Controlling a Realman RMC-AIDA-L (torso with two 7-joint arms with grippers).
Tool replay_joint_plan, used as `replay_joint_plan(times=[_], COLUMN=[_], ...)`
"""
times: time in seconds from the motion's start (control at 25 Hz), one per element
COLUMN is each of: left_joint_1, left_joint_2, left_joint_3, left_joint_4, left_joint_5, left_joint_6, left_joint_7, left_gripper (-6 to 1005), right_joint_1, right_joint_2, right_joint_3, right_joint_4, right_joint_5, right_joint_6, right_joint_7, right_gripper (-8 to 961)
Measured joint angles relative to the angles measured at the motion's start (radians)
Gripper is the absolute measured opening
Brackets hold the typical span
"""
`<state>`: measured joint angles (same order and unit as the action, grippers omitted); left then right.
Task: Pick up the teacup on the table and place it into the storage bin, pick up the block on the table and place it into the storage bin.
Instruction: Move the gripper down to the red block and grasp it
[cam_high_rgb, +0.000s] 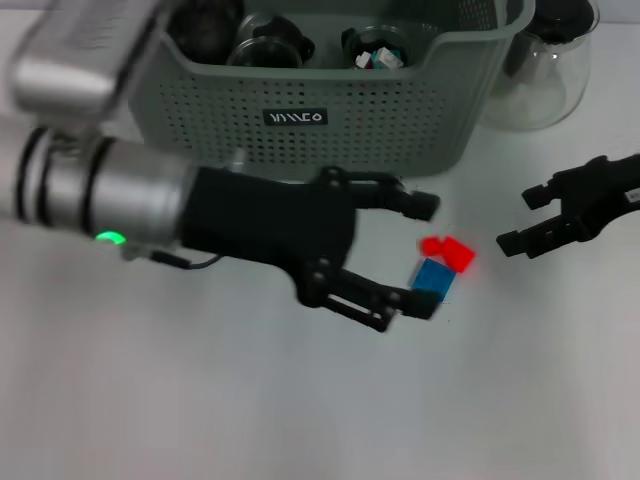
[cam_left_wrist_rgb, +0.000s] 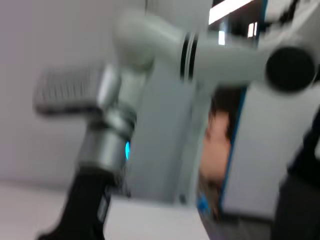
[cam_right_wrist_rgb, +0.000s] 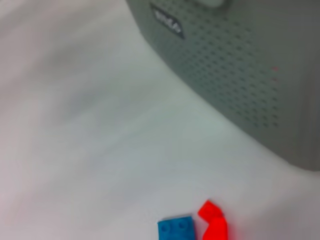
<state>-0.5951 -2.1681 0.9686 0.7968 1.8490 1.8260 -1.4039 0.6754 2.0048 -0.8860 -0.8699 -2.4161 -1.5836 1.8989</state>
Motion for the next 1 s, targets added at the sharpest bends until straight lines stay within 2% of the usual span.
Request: replay_joint_plan(times=[0.16,0.32,0.52,0.68,1.0], left_joint_1=[0.055,0.103,0.111,0.122,0.122], left_joint_2=[-0.006,-0.011,-0.01,-0.01,-0.009], left_joint_3=[-0.098,-0.142,-0.213,-0.231,-0.272], left_joint_4=[-0.032,-0.053,-0.128,-0.156,-0.219], left_joint_5=[-0.007,-0.007,-0.001,-0.001,-0.009], left_joint_6=[0.038,0.033,0.019,-0.016,-0.087], left_joint_7=[0.082,0.122,0.183,0.222,0.227], left_gripper=[948,948,948,948,948], right_joint_1=[0.037,0.102,0.19,0.242,0.31], right_joint_2=[0.002,0.023,0.055,0.082,0.092], right_joint_3=[-0.076,-0.156,-0.215,-0.3,-0.495], right_joint_4=[0.0,-0.001,-0.002,-0.01,-0.013], right_joint_5=[-0.012,-0.089,-0.224,-0.304,-0.342], right_joint_6=[0.003,0.005,0.003,-0.006,-0.024], right_joint_7=[-0.009,-0.014,-0.033,-0.044,-0.049], right_gripper=[912,910,908,906,902])
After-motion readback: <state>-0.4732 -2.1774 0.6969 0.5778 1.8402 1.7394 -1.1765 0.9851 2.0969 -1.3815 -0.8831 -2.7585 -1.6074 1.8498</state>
